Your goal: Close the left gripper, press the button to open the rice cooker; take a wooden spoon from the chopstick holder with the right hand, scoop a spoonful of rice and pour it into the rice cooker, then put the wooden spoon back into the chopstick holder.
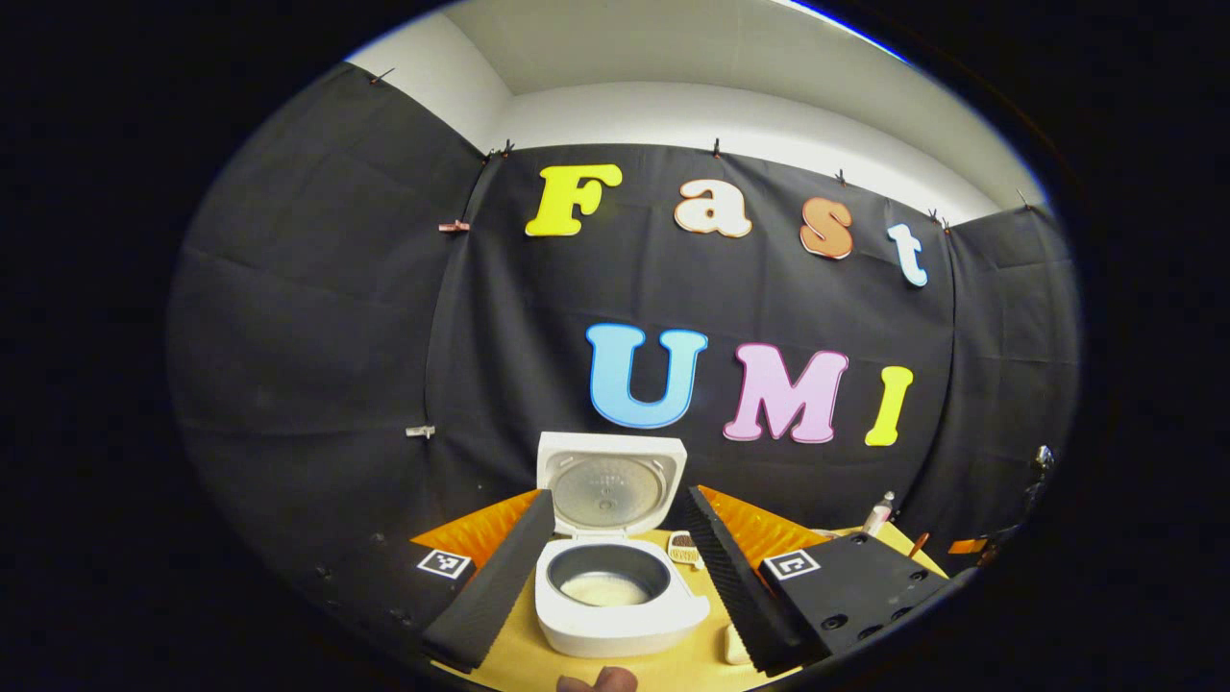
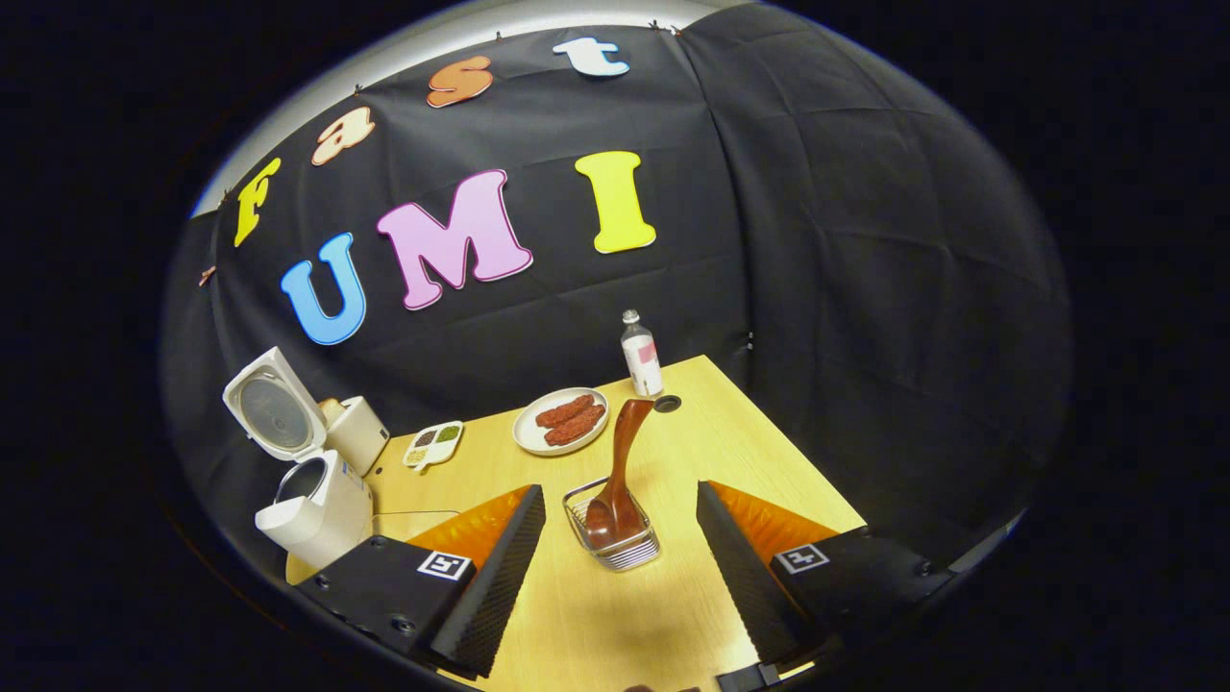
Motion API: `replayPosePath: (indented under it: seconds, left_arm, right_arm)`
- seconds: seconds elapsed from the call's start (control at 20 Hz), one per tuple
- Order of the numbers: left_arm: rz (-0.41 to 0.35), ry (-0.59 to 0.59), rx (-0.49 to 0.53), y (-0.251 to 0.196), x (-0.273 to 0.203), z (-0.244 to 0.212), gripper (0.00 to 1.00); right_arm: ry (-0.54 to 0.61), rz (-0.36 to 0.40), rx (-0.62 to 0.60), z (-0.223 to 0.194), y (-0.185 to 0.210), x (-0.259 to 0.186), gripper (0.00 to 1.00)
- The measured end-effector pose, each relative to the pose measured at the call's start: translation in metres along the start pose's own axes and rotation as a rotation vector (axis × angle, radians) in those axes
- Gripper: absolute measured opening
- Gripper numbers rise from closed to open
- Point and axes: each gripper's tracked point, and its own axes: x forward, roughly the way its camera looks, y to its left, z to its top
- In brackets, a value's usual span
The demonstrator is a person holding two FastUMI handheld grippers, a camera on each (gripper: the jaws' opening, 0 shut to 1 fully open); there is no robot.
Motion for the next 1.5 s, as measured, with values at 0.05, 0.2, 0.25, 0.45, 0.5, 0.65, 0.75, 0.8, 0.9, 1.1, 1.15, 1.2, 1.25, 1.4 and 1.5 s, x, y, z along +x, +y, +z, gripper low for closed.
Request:
replayPosePath:
  seconds: [0.05, 0.2, 0.25, 0.45, 0.5, 0.65, 0.75, 0.8, 0.9, 1.1, 1.15, 1.2, 1.25, 1.4, 1.5]
  left_arm:
    - [-0.007, -0.031, -0.01, 0.003, 0.011, 0.015, 0.95]
    - [-0.027, -0.136, -0.01, 0.01, 0.052, 0.051, 0.94]
    - [-0.039, -0.155, 0.002, 0.01, 0.068, 0.058, 0.94]
    - [-0.07, -0.183, -0.013, 0.008, 0.135, 0.071, 0.94]
    - [-0.069, -0.179, -0.021, 0.011, 0.154, 0.069, 0.94]
    - [-0.059, -0.146, -0.034, 0.019, 0.205, 0.054, 0.94]
    - [-0.065, -0.112, -0.03, 0.02, 0.236, 0.035, 0.94]
    - [-0.055, -0.081, -0.012, 0.025, 0.254, 0.022, 0.94]
    - [-0.045, -0.028, 0.014, 0.026, 0.284, -0.002, 0.95]
    - [-0.004, 0.083, 0.02, 0.021, 0.332, -0.051, 0.94]
    - [0.009, 0.107, 0.016, 0.021, 0.34, -0.063, 0.94]
    - [0.019, 0.134, 0.024, 0.02, 0.346, -0.074, 0.95]
    - [0.03, 0.161, 0.04, 0.022, 0.35, -0.087, 0.95]
    - [0.058, 0.207, 0.088, 0.021, 0.353, -0.1, 0.98]
    - [0.07, 0.222, 0.12, 0.021, 0.348, -0.103, 0.98]
  right_arm:
    - [-0.013, -0.003, -0.008, 0.001, 0.006, -0.009, 0.98]
    - [-0.038, -0.018, -0.006, 0.007, 0.021, -0.037, 0.99]
    - [-0.047, -0.022, 0.006, 0.01, 0.027, -0.045, 0.99]
    - [-0.088, -0.054, 0.032, 0.018, 0.037, -0.074, 0.98]
    - [-0.098, -0.062, 0.037, 0.02, 0.039, -0.08, 0.98]
    - [-0.105, -0.069, 0.046, 0.021, 0.046, -0.096, 0.98]
    - [-0.123, -0.069, 0.038, 0.03, 0.049, -0.105, 0.98]
    - [-0.138, -0.069, 0.034, 0.035, 0.051, -0.112, 0.98]
    - [-0.167, -0.075, 0.024, 0.043, 0.053, -0.123, 0.98]
    - [-0.171, -0.108, -0.015, 0.038, 0.049, -0.135, 0.98]
    - [-0.16, -0.118, -0.024, 0.033, 0.046, -0.137, 0.98]
    - [-0.153, -0.127, -0.029, 0.031, 0.042, -0.139, 0.98]
    - [-0.149, -0.133, -0.032, 0.03, 0.041, -0.141, 0.98]
    - [-0.14, -0.142, -0.028, 0.026, 0.036, -0.147, 0.98]
    - [-0.129, -0.14, -0.037, 0.024, 0.035, -0.149, 0.98]
